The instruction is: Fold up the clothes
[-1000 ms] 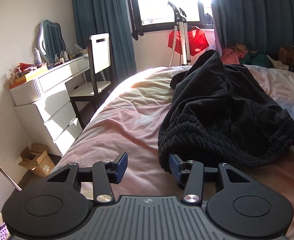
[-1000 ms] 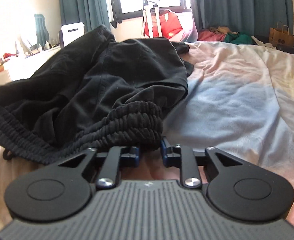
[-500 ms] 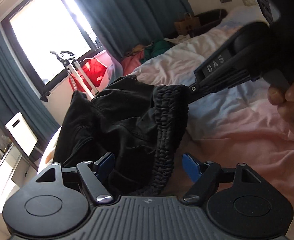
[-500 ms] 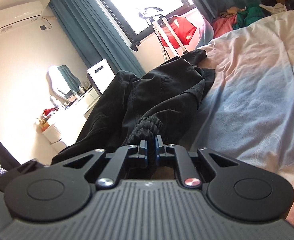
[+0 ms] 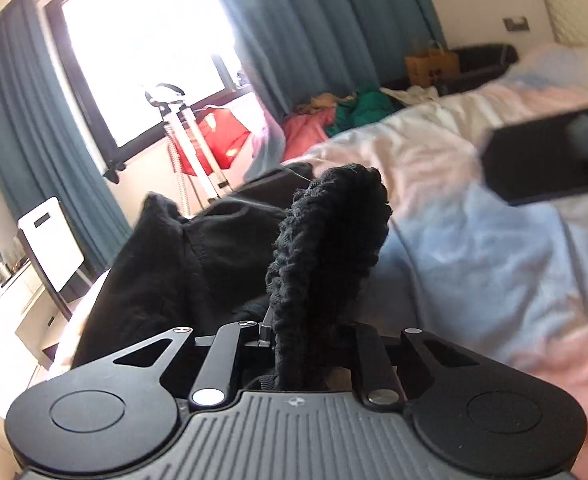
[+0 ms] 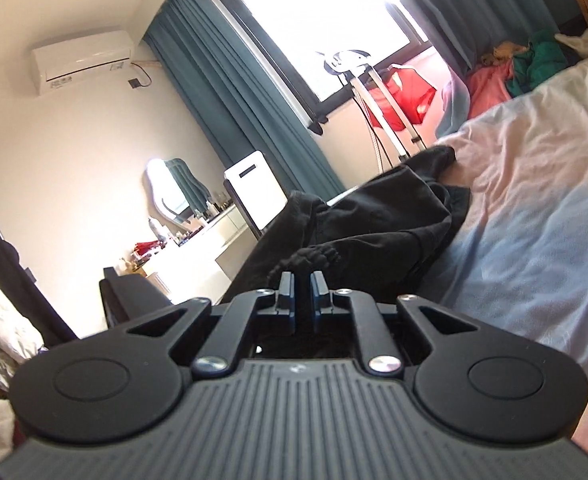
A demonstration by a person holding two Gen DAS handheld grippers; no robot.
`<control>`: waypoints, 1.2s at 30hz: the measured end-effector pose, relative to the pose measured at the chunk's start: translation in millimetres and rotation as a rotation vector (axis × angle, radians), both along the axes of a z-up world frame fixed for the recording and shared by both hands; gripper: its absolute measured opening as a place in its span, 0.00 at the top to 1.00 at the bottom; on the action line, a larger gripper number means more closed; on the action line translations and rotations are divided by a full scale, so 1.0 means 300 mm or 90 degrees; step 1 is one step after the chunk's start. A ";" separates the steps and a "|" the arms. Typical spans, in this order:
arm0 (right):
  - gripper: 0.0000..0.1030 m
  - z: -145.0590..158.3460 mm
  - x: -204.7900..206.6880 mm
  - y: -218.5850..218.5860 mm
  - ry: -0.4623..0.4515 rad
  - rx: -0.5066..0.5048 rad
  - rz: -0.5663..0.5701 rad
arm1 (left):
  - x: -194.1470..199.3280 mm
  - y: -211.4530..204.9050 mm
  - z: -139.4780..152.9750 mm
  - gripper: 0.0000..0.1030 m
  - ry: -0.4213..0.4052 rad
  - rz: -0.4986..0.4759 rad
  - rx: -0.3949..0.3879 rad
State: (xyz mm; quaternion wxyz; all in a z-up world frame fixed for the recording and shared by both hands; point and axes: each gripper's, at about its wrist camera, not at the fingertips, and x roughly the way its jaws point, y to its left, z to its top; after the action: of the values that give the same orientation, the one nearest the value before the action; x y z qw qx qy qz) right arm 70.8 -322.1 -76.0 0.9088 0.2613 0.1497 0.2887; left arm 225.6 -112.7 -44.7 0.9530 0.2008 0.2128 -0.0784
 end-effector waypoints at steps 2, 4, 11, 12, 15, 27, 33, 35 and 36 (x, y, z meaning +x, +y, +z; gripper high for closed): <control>0.88 0.012 -0.018 -0.005 -0.024 0.012 -0.012 | 0.050 0.102 0.107 0.83 -0.015 0.035 -0.069; 0.88 -0.002 -0.011 -0.004 -0.010 0.018 -0.020 | 0.116 0.250 0.248 0.83 -0.034 0.088 -0.158; 0.88 -0.125 0.064 0.068 0.087 -0.035 -0.040 | 0.351 0.776 0.574 0.83 -0.133 0.322 -0.328; 0.88 -0.138 0.073 0.085 0.095 -0.047 -0.038 | 0.388 0.845 0.575 0.83 -0.140 0.361 -0.319; 0.88 -0.170 0.092 0.133 0.108 -0.088 -0.038 | 0.475 1.027 0.484 0.83 -0.111 0.461 -0.280; 0.88 -0.274 0.172 0.189 0.173 -0.109 -0.071 | 0.384 1.441 0.134 0.31 0.016 0.561 -0.390; 0.88 -0.277 0.168 0.194 0.178 -0.106 -0.076 | 0.133 1.407 0.154 0.18 0.052 0.494 -0.448; 0.88 -0.267 0.151 0.197 0.174 -0.109 -0.073 | -0.012 1.369 0.164 0.16 0.046 0.497 -0.494; 0.88 -0.261 0.143 0.198 0.171 -0.111 -0.072 | -0.078 1.361 0.164 0.15 0.049 0.499 -0.528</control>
State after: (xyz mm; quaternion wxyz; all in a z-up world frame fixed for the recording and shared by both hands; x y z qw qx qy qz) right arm 113.6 -262.6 -154.3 0.9146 0.2256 0.2798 0.1854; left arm 202.3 295.6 4.7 0.9014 -0.2871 0.2573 0.1971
